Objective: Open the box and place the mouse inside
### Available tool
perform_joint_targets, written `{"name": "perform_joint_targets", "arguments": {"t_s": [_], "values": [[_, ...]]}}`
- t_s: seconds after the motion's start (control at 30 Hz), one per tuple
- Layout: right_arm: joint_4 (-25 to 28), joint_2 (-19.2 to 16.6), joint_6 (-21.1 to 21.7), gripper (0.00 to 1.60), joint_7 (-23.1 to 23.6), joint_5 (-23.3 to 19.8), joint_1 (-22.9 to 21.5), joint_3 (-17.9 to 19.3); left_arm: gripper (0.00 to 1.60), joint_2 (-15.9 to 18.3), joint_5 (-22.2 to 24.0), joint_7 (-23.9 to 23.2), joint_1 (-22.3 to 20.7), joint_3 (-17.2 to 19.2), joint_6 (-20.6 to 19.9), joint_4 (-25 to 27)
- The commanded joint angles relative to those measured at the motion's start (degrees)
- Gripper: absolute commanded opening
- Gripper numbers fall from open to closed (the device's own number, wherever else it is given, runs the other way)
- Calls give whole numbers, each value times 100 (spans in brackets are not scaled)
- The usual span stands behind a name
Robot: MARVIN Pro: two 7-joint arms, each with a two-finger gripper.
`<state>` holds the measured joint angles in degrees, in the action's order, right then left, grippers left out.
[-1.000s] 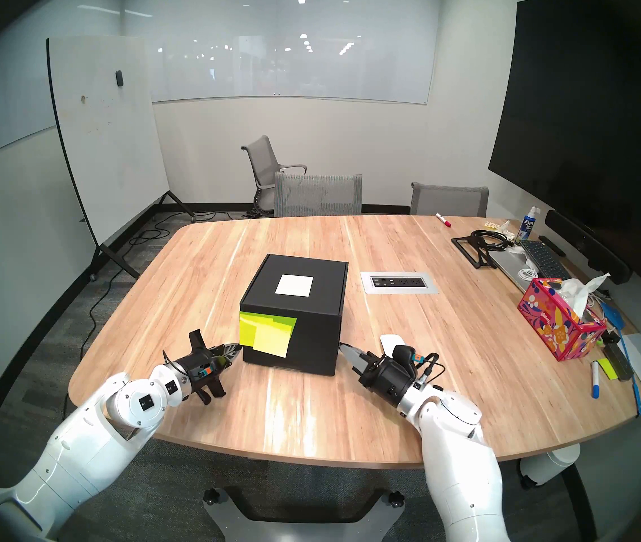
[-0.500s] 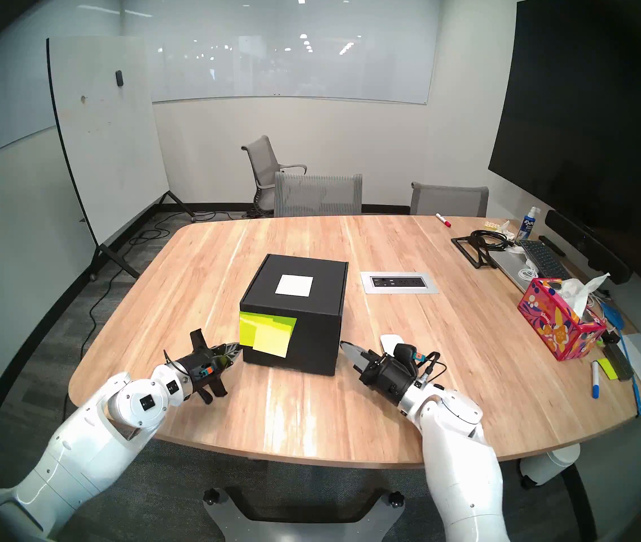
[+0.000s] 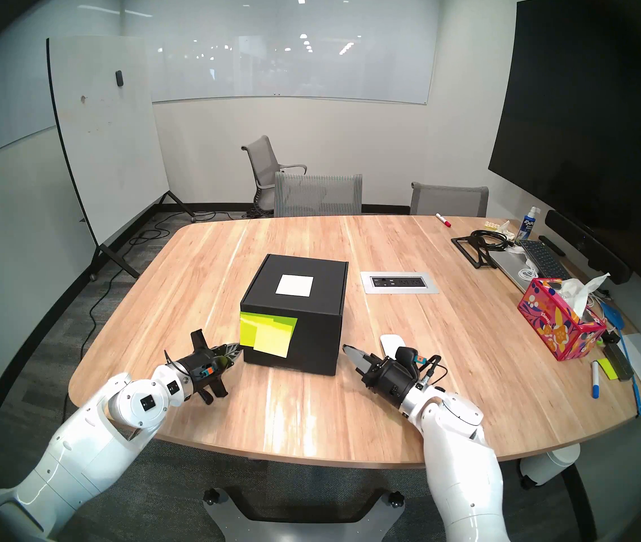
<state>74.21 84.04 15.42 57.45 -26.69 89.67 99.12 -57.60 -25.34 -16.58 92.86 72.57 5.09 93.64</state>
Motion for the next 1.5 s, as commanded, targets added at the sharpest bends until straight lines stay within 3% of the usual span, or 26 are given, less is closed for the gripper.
{"name": "perform_joint_targets", "arguments": {"t_s": [0.0, 0.73, 1.47], "values": [[-63, -36, -45, 0, 170, -57, -247, -31, 0, -13, 14, -28, -49, 2, -15, 77], [-233, -78, -71, 0, 539, -85, -422, -149, 0, 145, 322, -265, 82, 246, 20, 282], [591, -38, 218, 0, 326, 105, -273, -303, 0, 407, 1026, -745, 448, 863, -31, 930]]}}
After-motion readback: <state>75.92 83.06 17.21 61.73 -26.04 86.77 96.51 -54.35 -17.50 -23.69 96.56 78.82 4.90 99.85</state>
